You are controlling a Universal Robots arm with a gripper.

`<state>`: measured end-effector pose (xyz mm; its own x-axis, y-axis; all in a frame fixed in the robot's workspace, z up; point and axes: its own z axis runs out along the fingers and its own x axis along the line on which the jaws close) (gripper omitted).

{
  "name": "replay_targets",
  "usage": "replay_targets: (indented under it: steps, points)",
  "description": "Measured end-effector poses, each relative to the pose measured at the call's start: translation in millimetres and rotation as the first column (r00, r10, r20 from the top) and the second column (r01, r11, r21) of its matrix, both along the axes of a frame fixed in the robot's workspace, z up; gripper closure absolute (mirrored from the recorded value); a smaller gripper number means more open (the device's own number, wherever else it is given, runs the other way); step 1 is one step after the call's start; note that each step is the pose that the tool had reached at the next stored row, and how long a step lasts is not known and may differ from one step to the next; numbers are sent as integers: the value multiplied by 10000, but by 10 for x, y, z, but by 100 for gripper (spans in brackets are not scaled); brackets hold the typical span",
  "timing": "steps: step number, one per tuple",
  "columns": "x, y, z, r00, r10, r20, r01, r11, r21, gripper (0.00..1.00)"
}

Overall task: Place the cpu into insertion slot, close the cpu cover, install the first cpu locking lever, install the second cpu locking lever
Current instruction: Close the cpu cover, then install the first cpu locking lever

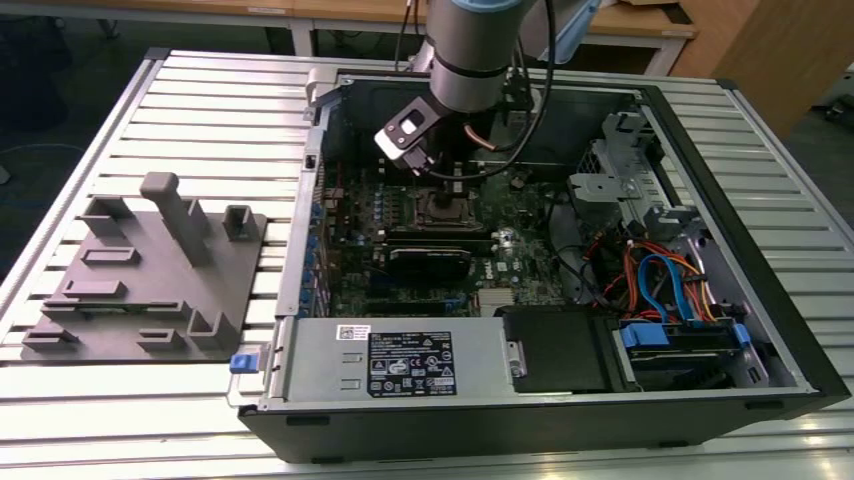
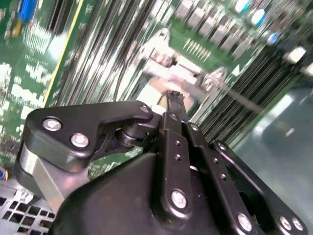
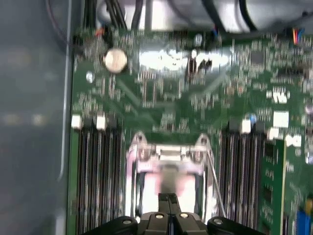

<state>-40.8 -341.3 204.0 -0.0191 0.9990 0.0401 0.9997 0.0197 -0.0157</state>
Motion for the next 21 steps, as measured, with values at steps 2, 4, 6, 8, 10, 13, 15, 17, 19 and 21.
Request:
replay_targets:
  steps: [2,4,6,8,10,13,15,17,19,21]
  points:
    - [7,0,0,10000,1,0,-1,10000,1,90]
    - [10,0,0,10000,0,0,0,10000,1,90]
    - [14,0,0,10000,0,0,0,10000,1,90]
    - [15,0,0,10000,1,0,-1,10000,2,90]
    - [15,1,3,10000,0,1,0,10000,1,90]
    - [15,0,13,10000,0,-1,0,10000,-1,90]
    - [15,0,22,10000,0,-1,0,10000,1,90]
    - [15,0,34,10000,0,-3,0,10000,1,90]
    - [17,0,49,10000,1,-8,-1,10000,2,90]
    - [18,0,66,10000,0,-16,0,10000,0,90]
